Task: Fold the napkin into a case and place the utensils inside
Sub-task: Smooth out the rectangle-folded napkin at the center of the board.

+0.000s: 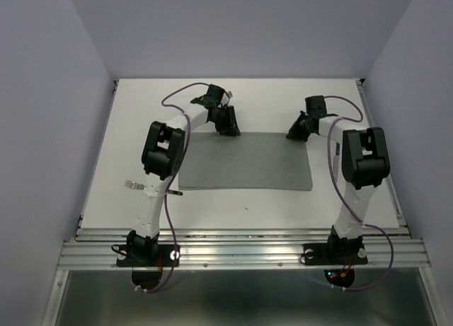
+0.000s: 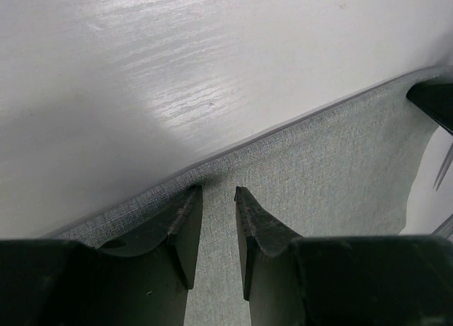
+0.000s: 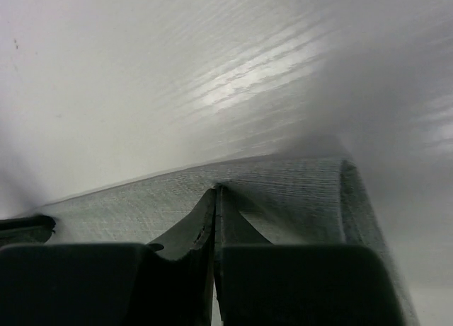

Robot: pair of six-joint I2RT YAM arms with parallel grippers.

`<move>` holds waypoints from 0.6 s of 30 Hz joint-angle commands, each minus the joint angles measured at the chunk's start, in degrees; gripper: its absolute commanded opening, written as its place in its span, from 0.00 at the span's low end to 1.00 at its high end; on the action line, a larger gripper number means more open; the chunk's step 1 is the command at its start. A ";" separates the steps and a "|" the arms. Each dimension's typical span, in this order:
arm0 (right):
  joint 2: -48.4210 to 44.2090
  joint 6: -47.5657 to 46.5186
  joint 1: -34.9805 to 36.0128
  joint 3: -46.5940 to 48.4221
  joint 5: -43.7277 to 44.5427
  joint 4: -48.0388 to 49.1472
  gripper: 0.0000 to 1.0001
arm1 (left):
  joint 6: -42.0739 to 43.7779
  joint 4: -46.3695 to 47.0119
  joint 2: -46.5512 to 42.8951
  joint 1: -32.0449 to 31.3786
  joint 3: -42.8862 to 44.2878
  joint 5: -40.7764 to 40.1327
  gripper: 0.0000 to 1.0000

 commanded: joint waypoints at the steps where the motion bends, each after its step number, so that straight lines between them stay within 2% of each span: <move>1: -3.42 -2.02 -2.09 -2.76 2.33 0.72 0.01 | 3.26 -5.00 -0.59 0.30 1.69 -4.48 0.37; 11: -4.74 -4.83 -5.60 -5.75 4.00 0.81 0.01 | 5.01 -7.47 -4.45 1.26 0.55 -9.93 0.37; 18: -4.21 -5.53 -6.83 -7.25 2.68 1.33 0.01 | 5.28 -6.33 -9.28 5.57 -6.65 -10.81 0.37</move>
